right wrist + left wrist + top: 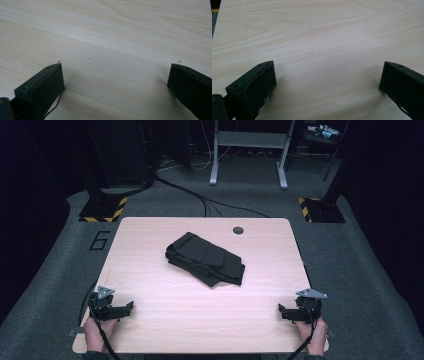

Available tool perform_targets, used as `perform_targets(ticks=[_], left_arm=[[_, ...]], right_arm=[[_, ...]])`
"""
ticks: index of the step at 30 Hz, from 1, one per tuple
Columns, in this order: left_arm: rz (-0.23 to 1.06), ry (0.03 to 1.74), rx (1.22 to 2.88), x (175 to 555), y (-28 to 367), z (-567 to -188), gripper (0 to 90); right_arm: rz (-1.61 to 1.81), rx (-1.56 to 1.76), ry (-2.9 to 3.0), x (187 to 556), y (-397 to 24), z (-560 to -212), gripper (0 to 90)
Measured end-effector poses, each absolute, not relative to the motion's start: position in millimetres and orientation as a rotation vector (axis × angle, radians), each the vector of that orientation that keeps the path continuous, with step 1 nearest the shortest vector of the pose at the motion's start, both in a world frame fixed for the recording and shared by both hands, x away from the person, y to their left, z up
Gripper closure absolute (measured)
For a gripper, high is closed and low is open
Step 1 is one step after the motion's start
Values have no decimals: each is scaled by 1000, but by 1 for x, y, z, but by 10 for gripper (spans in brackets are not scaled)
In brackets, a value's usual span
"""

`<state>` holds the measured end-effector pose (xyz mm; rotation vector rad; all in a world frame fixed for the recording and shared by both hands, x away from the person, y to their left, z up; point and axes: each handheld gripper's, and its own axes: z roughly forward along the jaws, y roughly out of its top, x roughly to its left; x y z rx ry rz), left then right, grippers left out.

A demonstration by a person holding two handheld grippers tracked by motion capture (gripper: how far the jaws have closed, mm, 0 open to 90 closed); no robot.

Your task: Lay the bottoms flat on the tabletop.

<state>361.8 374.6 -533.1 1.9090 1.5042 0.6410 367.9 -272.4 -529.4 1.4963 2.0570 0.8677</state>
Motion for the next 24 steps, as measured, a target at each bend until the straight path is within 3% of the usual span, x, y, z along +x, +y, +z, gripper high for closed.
perform_targets(ticks=[24], left_arm=[[644, 1492, 1906, 362, 374, -533, 0]], right_arm=[[870, 1494, 2057, 368, -272, -529, 1]])
